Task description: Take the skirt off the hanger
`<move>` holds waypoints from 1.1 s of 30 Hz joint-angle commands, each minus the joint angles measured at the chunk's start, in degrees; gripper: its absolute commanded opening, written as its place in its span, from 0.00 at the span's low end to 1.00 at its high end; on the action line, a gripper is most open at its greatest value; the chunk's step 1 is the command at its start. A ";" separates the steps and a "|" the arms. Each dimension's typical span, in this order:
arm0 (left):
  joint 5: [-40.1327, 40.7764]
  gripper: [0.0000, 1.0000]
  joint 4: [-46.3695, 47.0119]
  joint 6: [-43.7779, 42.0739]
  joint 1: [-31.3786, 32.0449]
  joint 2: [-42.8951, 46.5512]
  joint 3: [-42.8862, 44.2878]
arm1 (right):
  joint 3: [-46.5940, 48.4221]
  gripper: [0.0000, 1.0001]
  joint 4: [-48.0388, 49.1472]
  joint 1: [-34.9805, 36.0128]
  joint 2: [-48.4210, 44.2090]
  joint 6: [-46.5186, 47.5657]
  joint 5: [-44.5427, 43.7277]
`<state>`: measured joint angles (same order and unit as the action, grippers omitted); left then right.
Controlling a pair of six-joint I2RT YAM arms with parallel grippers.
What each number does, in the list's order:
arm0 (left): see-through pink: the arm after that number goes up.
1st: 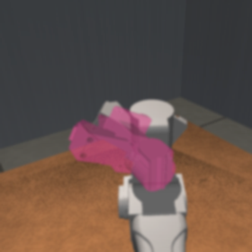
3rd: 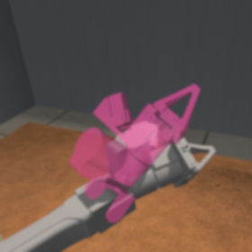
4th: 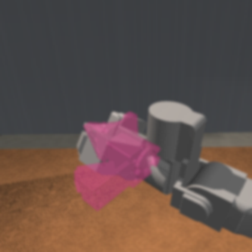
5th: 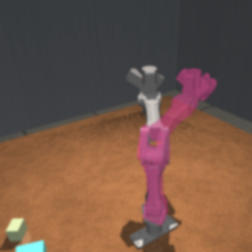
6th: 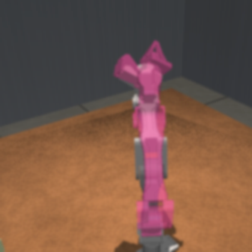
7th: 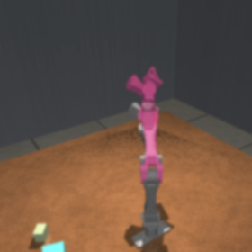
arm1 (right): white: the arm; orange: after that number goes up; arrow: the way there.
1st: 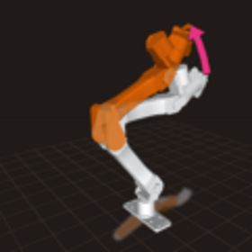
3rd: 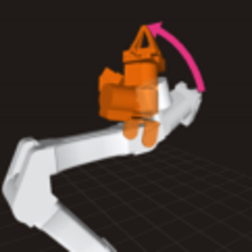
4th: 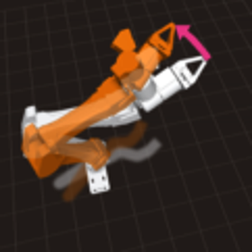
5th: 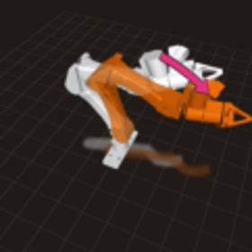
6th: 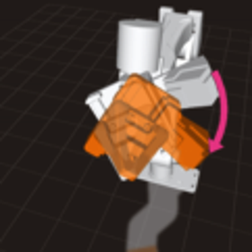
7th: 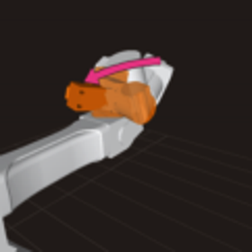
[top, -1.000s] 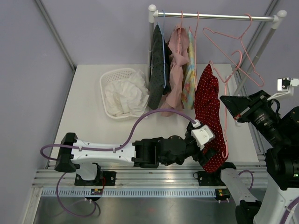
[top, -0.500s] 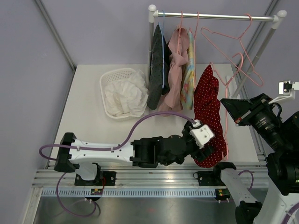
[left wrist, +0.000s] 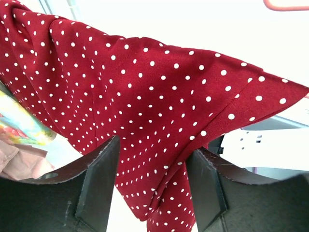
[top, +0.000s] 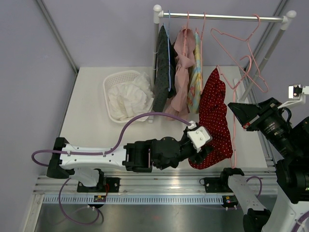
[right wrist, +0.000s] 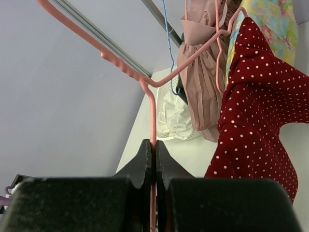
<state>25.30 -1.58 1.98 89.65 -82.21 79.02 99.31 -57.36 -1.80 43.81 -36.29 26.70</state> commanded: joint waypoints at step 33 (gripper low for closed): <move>-12.90 0.57 8.44 4.17 -0.44 -5.14 2.71 | -1.05 0.00 5.60 0.31 -0.31 -0.53 2.04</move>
<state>15.53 2.37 4.99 89.38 -85.45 78.26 97.78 -57.30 -1.80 43.53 -36.38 27.14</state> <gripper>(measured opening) 0.599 0.022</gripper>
